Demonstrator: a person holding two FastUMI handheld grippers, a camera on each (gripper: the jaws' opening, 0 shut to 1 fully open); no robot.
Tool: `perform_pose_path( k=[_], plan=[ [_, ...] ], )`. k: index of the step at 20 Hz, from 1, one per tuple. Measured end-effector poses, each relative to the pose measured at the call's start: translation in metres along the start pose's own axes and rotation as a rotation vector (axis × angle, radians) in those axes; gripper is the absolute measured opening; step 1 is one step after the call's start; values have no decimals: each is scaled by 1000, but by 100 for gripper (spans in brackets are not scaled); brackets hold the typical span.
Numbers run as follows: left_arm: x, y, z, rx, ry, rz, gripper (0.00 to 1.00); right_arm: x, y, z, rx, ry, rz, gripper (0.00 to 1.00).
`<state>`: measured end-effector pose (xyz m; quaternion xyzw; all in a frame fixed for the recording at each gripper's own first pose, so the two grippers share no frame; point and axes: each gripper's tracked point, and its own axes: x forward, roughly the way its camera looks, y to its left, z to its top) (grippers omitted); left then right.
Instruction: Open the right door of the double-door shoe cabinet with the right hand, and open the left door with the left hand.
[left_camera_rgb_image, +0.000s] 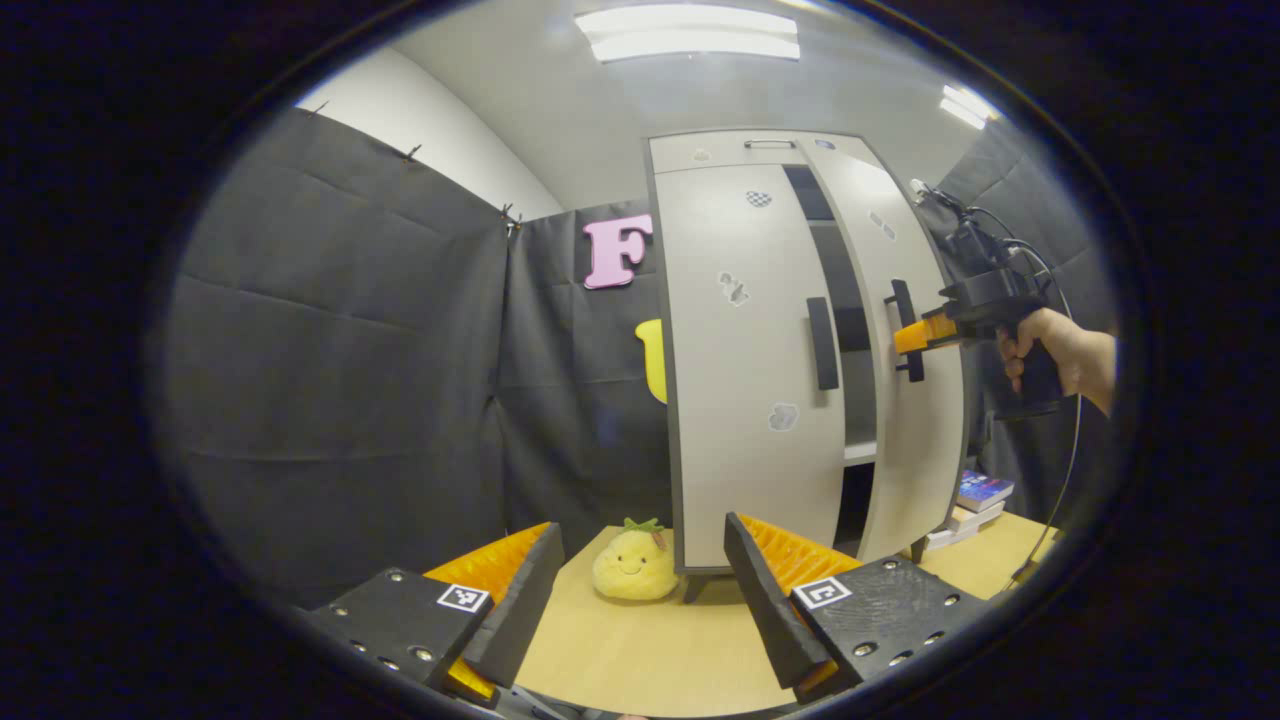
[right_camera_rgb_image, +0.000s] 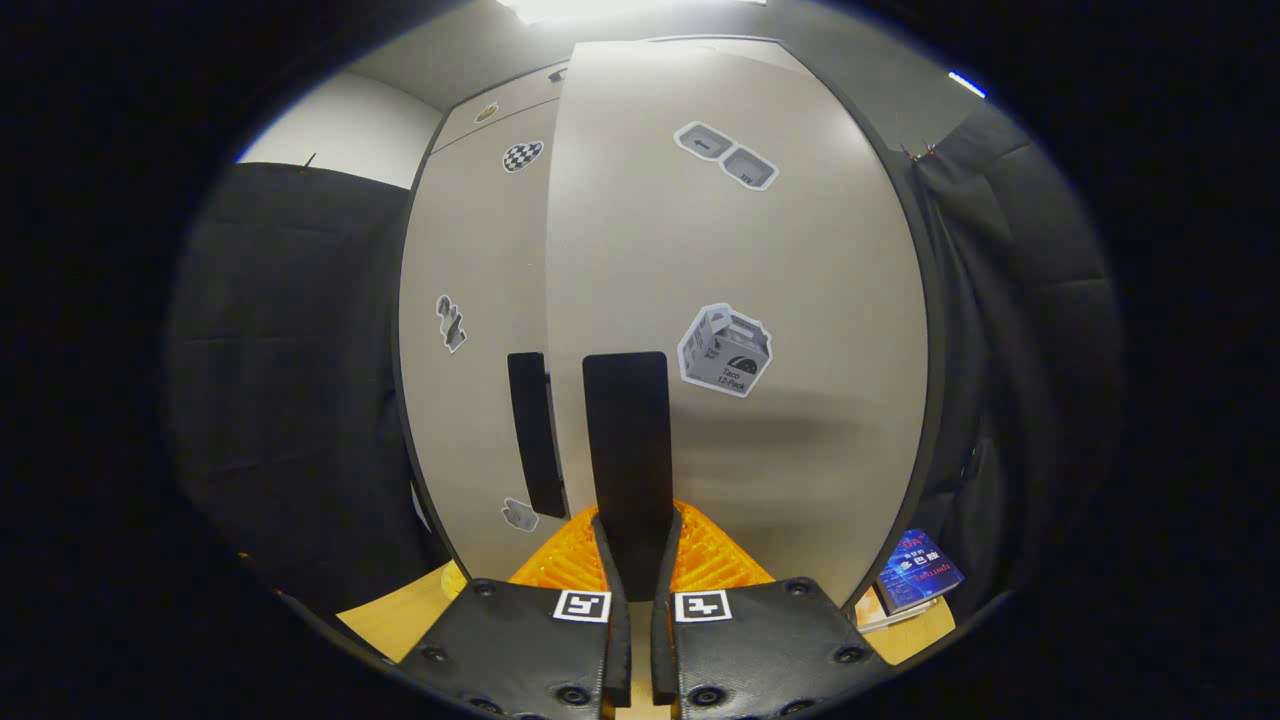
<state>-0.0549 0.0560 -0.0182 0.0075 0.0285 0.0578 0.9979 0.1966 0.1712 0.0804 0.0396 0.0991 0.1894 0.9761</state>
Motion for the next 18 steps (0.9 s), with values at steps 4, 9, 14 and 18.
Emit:
perform_pose_path(
  k=[4,9,14,18],
  plan=[
    [8,-19,2,1,-10,-45,95,-12,-2,-3,1,16,18,9],
    [23,-40,8,-3,-26,-92,95,-29,-7,-7,30,33,54,5],
    [36,-59,12,-7,-42,-135,95,-41,-15,-8,39,51,51,4],
    [44,-80,9,-9,-40,-176,95,-54,-24,-7,39,53,49,6]
  ],
)
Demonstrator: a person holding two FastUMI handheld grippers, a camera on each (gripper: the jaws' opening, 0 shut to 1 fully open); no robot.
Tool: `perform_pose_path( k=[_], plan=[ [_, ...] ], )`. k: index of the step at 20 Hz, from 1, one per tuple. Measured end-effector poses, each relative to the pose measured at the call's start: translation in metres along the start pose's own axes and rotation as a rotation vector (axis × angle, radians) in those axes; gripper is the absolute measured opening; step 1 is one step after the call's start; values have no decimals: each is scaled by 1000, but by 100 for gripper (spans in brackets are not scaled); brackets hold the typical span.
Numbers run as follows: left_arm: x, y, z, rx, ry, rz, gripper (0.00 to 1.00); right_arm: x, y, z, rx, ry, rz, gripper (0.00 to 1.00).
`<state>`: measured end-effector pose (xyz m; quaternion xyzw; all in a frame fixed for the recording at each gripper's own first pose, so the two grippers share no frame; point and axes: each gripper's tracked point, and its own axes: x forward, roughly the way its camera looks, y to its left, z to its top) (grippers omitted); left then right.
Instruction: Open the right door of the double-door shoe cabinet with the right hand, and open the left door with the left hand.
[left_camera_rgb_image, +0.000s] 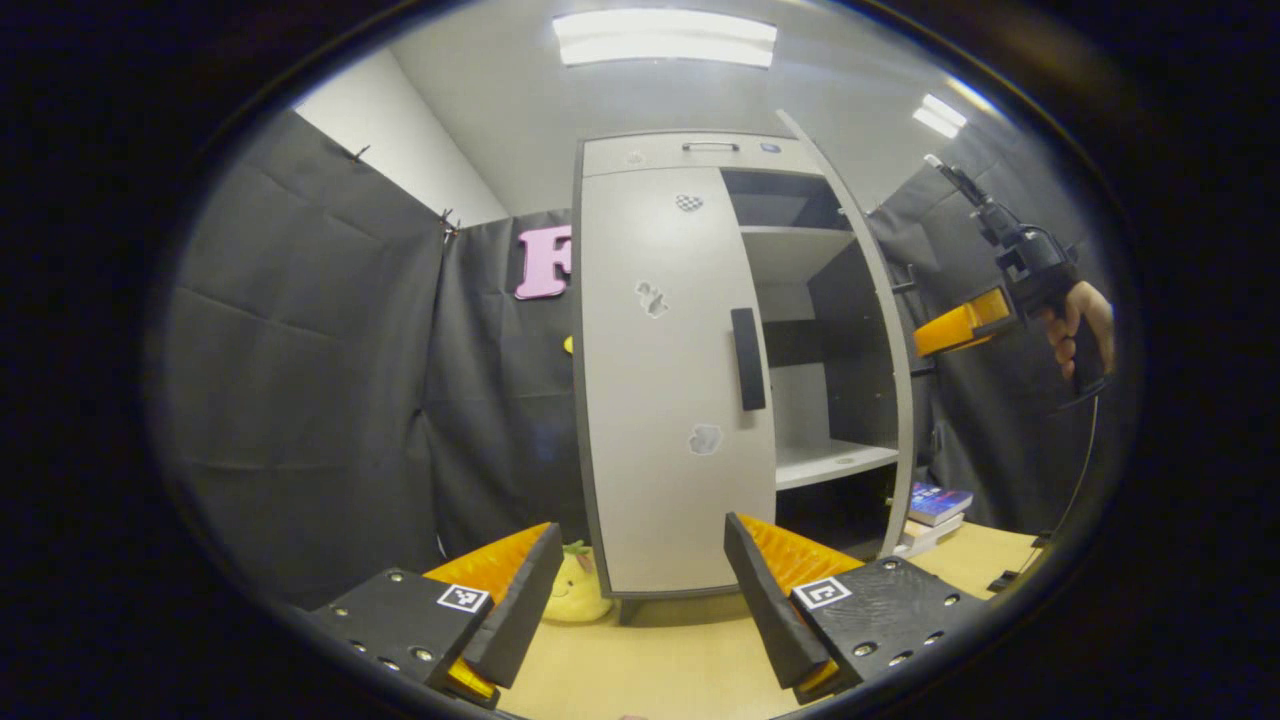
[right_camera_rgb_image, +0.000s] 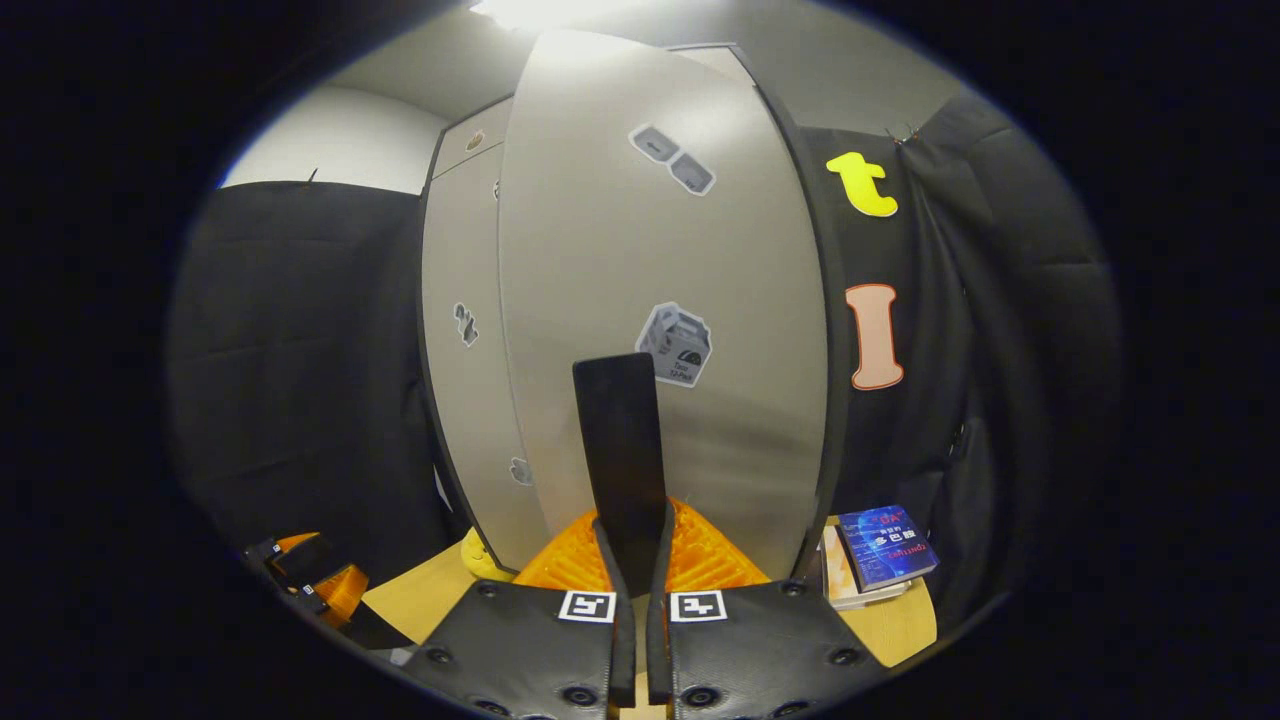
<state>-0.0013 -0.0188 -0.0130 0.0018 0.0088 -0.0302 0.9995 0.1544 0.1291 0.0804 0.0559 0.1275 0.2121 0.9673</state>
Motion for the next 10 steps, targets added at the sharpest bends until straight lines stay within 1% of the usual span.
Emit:
perform_pose_path(
  k=[1,2,7,10],
  plan=[
    [3,-6,0,-1,2,-12,95,-2,-3,-2,-1,6,-1,8],
    [6,-12,-2,-2,4,-26,95,-5,-5,-1,2,-2,-4,5],
    [15,-39,-7,17,24,-76,95,-17,-21,-1,36,-14,-29,6],
    [21,-54,-10,15,30,-102,95,-20,-32,0,13,-11,-55,5]
  ],
)
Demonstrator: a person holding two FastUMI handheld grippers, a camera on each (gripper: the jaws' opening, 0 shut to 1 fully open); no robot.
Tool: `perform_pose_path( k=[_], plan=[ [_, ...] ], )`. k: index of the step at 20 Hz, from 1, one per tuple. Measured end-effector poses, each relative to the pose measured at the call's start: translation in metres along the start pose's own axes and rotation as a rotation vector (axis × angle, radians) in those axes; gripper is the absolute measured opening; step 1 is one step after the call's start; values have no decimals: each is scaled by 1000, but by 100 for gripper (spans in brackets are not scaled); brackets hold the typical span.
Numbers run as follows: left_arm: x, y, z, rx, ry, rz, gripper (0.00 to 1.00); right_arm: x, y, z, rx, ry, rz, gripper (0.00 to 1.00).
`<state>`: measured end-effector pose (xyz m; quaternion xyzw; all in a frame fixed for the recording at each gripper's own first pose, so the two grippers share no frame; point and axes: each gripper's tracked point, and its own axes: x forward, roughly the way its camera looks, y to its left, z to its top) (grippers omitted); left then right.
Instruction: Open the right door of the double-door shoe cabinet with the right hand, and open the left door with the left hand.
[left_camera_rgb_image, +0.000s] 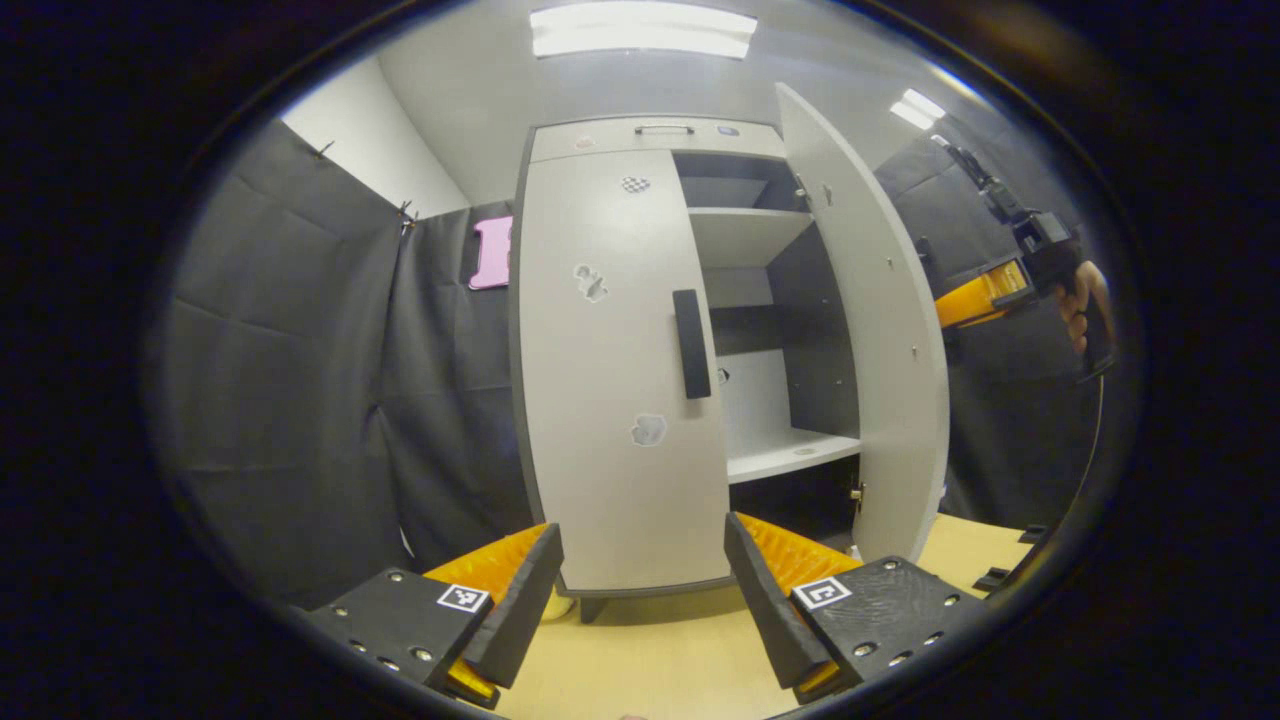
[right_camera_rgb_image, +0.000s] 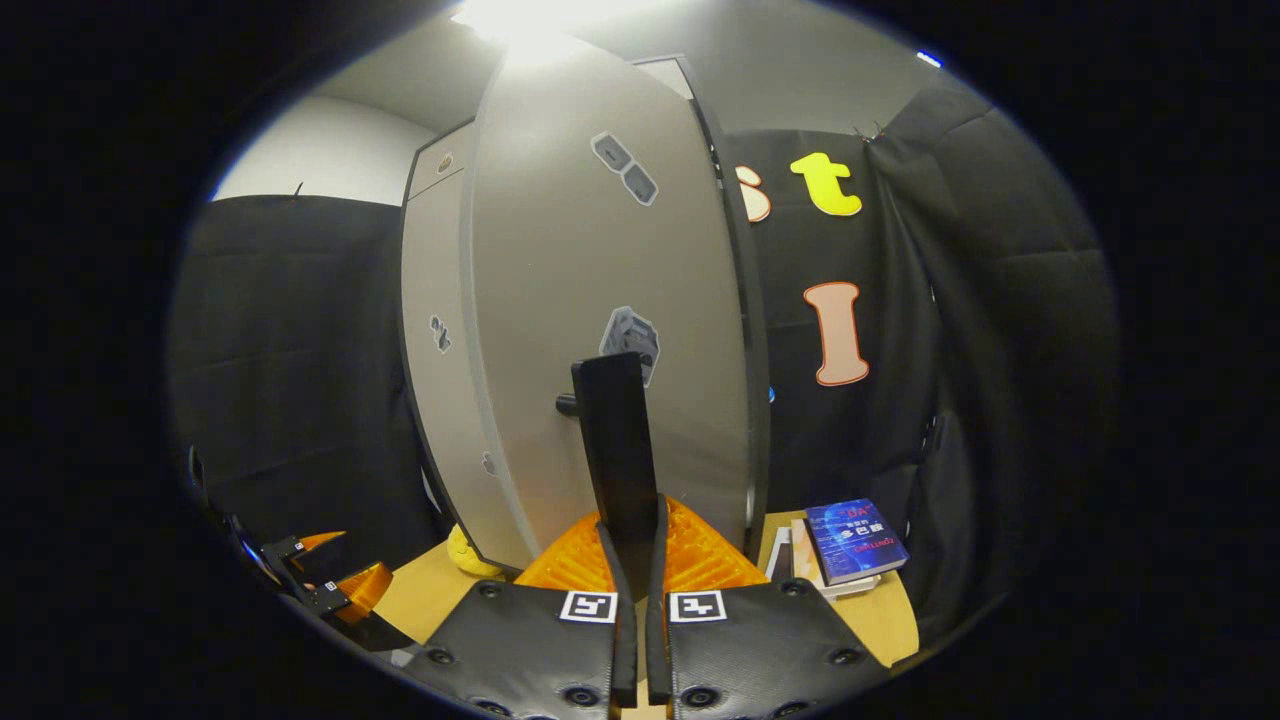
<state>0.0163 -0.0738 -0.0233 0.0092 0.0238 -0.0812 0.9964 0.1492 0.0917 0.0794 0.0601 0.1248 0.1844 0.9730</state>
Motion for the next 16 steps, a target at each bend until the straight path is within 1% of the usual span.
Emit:
perform_pose_path(
  k=[1,2,4,6,7,8,11,12,13,14,15,16],
  plan=[
    [3,-6,1,-2,2,-11,95,-2,-5,1,-11,-4,-9,2],
    [7,-11,2,-3,0,-18,95,-3,-11,2,-23,-5,-18,5],
    [10,-19,7,-2,-8,-31,94,-6,-20,2,-30,-5,-33,5],
    [10,-24,9,2,-13,-38,95,-7,-28,3,-33,-10,-55,5],
    [10,-25,10,5,-14,-38,94,-8,-34,3,-33,-13,-72,5],
    [9,-25,9,6,-12,-36,95,-9,-41,5,-31,-17,-93,4],
    [10,-26,8,7,-1,-27,95,-8,-66,7,-34,-41,-179,4],
    [9,-26,8,11,1,-25,94,-8,-59,10,-4,-49,-140,4],
    [9,-26,9,18,3,-23,94,-4,-51,6,13,-51,-121,3],
    [9,-27,9,26,5,-21,95,-2,-52,7,-3,-67,-127,4],
    [9,-28,10,32,9,-21,95,-1,-55,9,-26,-76,-135,1],
    [9,-28,10,37,15,-22,95,-3,-61,9,-41,-84,-143,4]
  ],
)
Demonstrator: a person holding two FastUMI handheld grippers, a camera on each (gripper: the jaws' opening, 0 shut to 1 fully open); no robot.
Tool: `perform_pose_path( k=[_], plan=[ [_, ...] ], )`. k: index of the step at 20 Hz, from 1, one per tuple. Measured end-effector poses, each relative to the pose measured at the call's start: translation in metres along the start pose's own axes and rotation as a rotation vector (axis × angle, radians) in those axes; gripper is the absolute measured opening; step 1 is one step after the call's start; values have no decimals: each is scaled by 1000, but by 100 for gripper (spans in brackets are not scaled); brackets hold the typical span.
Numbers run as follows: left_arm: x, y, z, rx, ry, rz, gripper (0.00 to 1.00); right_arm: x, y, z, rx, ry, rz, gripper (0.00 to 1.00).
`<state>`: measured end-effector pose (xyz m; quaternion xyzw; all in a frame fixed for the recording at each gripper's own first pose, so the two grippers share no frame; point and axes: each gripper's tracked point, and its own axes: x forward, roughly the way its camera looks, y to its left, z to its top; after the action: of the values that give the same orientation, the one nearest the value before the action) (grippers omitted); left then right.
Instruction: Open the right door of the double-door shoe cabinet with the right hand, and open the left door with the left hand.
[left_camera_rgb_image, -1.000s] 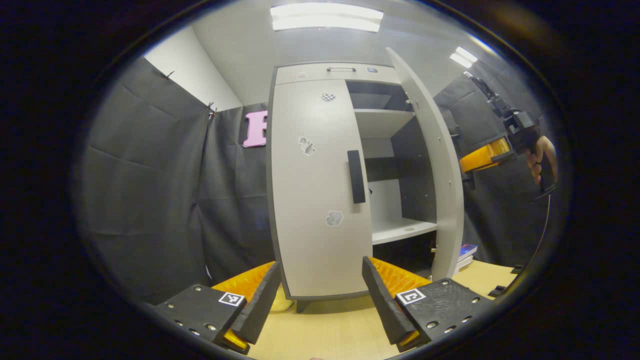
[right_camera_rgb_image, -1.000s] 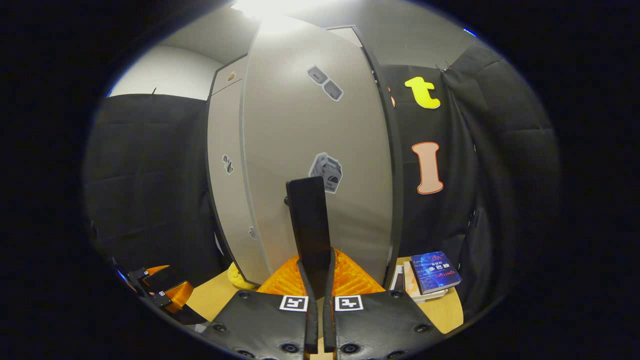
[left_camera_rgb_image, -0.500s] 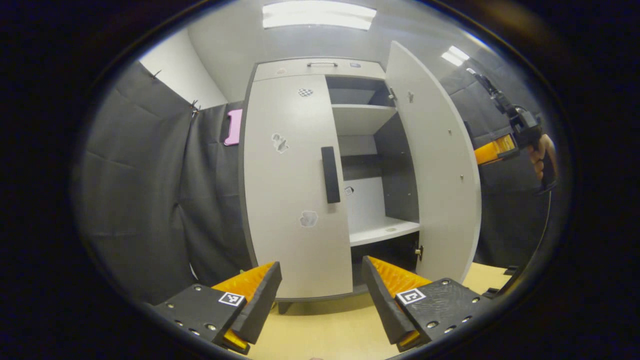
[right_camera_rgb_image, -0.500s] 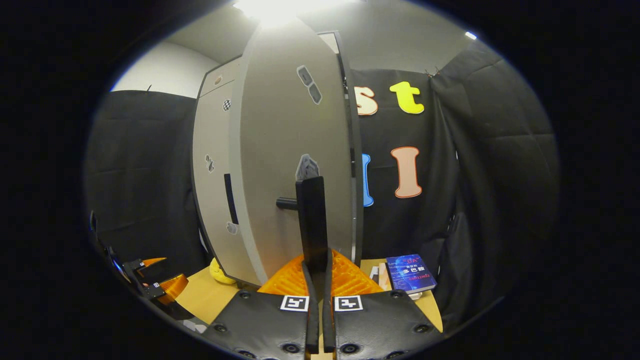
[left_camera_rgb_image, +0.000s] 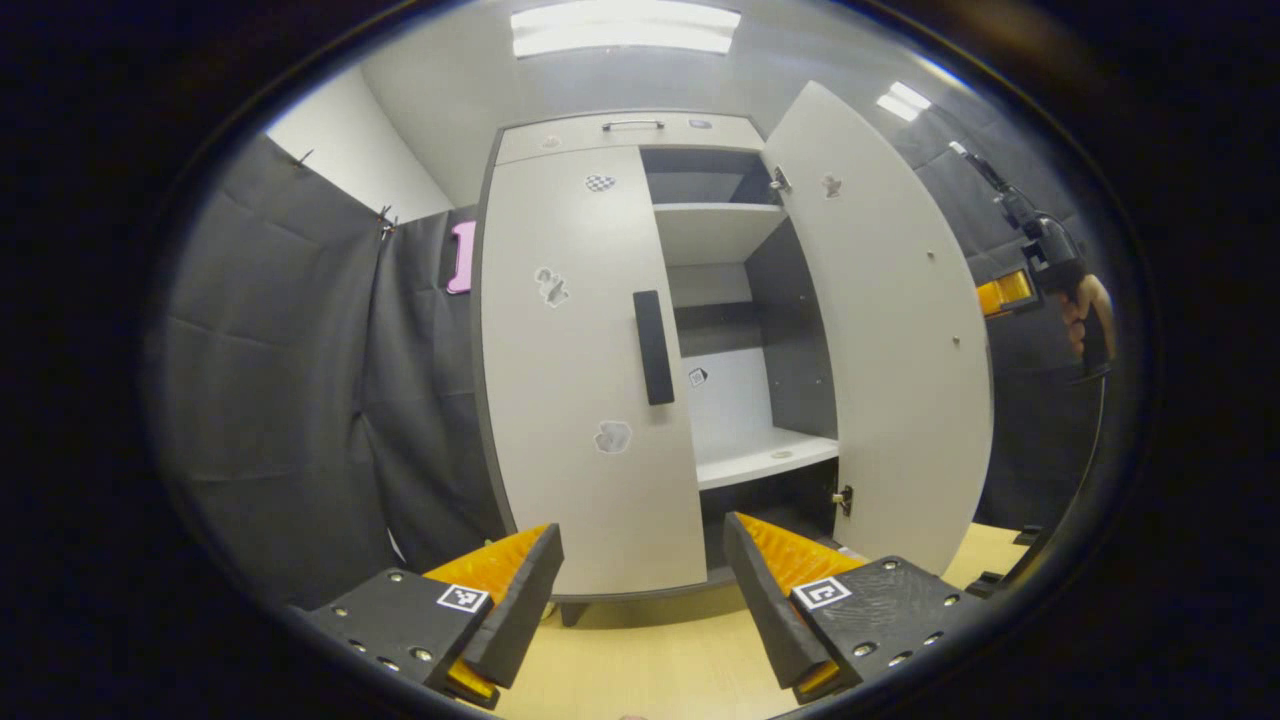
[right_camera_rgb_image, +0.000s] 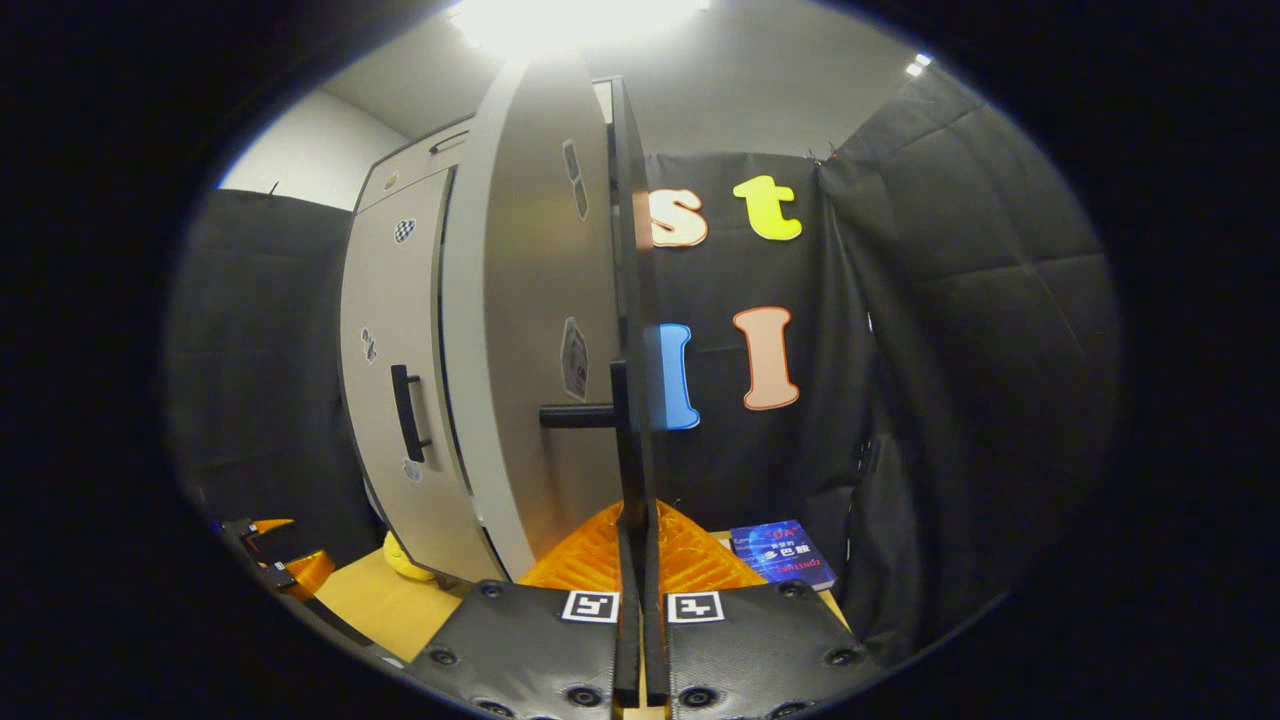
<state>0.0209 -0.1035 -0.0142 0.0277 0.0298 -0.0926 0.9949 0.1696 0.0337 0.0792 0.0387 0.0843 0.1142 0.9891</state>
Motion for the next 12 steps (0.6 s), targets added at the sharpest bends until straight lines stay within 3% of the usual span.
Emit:
perform_pose_path(
  k=[5,8,11,12],
  plan=[
    [15,-4,22,6,-20,4,95,-17,-3,-4,-15,-13,-30,5],
    [45,-5,43,9,-59,1,95,-35,-21,-11,-17,-23,-138,6],
    [70,-8,66,-6,-97,-15,95,-51,-33,-12,2,-60,-206,34],
    [78,-9,72,-10,-107,-19,95,-54,-35,-14,24,-64,-216,52]
  ],
)
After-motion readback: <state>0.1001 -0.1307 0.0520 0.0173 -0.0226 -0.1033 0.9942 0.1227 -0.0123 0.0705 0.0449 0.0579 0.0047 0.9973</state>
